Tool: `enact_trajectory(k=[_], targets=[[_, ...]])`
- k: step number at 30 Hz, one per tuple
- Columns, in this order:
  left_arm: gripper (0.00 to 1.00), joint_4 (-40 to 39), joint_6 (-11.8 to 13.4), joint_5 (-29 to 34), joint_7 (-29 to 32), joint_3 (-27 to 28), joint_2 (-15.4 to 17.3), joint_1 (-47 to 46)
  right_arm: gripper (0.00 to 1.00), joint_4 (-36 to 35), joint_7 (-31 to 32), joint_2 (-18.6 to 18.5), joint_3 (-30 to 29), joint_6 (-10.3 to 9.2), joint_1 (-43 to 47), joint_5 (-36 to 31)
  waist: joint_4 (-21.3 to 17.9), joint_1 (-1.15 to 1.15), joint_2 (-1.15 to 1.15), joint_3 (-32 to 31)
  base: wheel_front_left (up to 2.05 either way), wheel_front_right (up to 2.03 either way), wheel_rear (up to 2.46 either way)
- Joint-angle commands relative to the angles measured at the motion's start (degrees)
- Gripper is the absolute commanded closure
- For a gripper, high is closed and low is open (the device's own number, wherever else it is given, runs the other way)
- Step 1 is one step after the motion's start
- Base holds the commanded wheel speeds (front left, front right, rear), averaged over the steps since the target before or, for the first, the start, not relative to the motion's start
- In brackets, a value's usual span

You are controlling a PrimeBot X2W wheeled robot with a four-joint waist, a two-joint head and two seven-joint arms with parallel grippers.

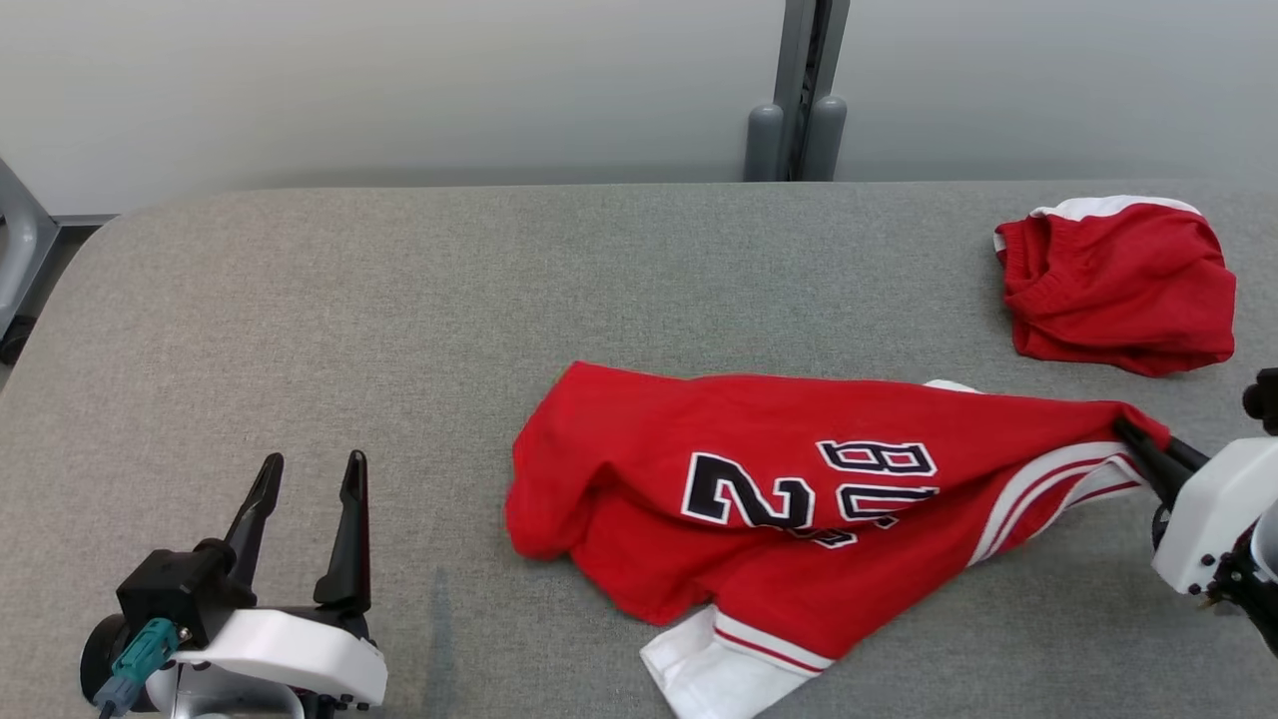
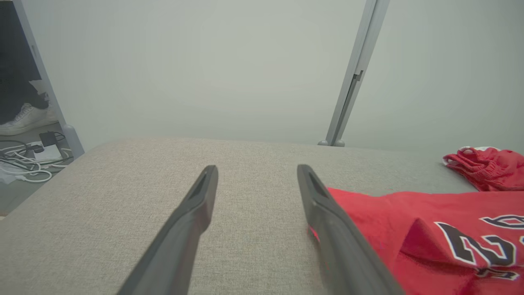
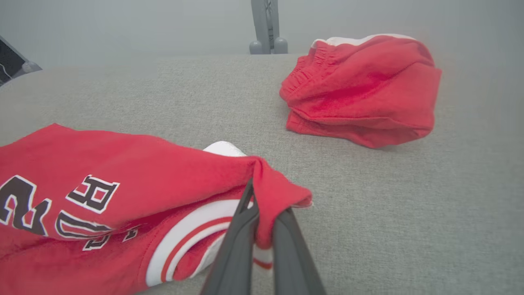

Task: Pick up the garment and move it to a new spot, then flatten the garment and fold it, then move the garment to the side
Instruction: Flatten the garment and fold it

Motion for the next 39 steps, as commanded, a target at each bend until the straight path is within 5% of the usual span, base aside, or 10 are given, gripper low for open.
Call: enact_trajectory(k=[1,8,10,13,14,15,16,17,30,39], targets=[[0.00,0.06,-0.18,0.00,-0.02,0.10,0.40,-1.43,1.00,1.33,-1.16,-0.31,-0.68,0.00,-0.68,-1.39,0.09,0.00,0.00,0.20,0.00,0.00,0.00],[0.00,0.93,-0.41,-0.15,0.13,-0.48,0.16,-1.84,1.00,9.48,-5.46,0.53,-2.11,0.00,-3.87,-11.24,0.81,0.00,0.00,0.39,0.00,0.00,0.00],[0.00,1.12,-0.44,-0.20,0.24,-0.73,0.03,-1.98,0.81,11.79,-7.90,0.49,-2.09,0.00,-4.94,-15.60,1.01,0.00,0.00,0.27,0.00,0.00,0.00],[0.00,1.30,-0.42,-0.34,0.36,-0.87,0.04,-2.32,1.00,15.42,-13.04,2.34,-4.07,0.00,-6.48,-19.70,1.14,0.00,0.00,0.05,0.00,0.00,0.00],[0.00,1.37,-0.46,-0.39,0.42,-0.94,0.07,-2.37,0.88,16.55,-14.35,3.20,-4.40,0.00,-6.80,-20.28,1.16,0.00,0.00,-0.03,0.00,0.00,0.00],[0.00,1.42,-0.48,-0.44,0.50,-0.99,0.11,-2.43,0.62,17.60,-15.23,4.12,-4.55,0.00,-6.97,-20.36,1.16,0.00,0.00,-0.12,0.00,0.00,0.00],[0.00,1.48,-0.52,-0.49,0.58,-1.04,0.17,-2.46,0.17,18.37,-16.03,4.56,-4.71,0.00,-7.35,-20.49,1.13,0.00,0.00,-0.18,0.00,0.00,0.00],[0.00,1.48,-0.54,-0.52,0.60,-1.04,0.22,-2.44,0.00,19.22,-16.56,4.84,-4.91,-0.01,-7.85,-20.52,1.04,0.00,0.00,-0.23,0.00,0.00,0.00],[0.00,0.58,-0.74,-1.08,0.61,-1.85,-0.07,-1.51,0.00,19.86,-19.36,7.17,-15.68,0.00,-6.53,-24.55,-1.13,0.00,0.00,-0.72,0.00,0.00,0.00],[0.00,-0.07,-0.70,-1.37,1.75,-2.40,0.38,-2.27,0.00,7.13,-20.13,16.44,-25.05,0.00,0.46,-27.57,-4.02,0.00,0.00,-0.14,0.00,0.00,0.00]])
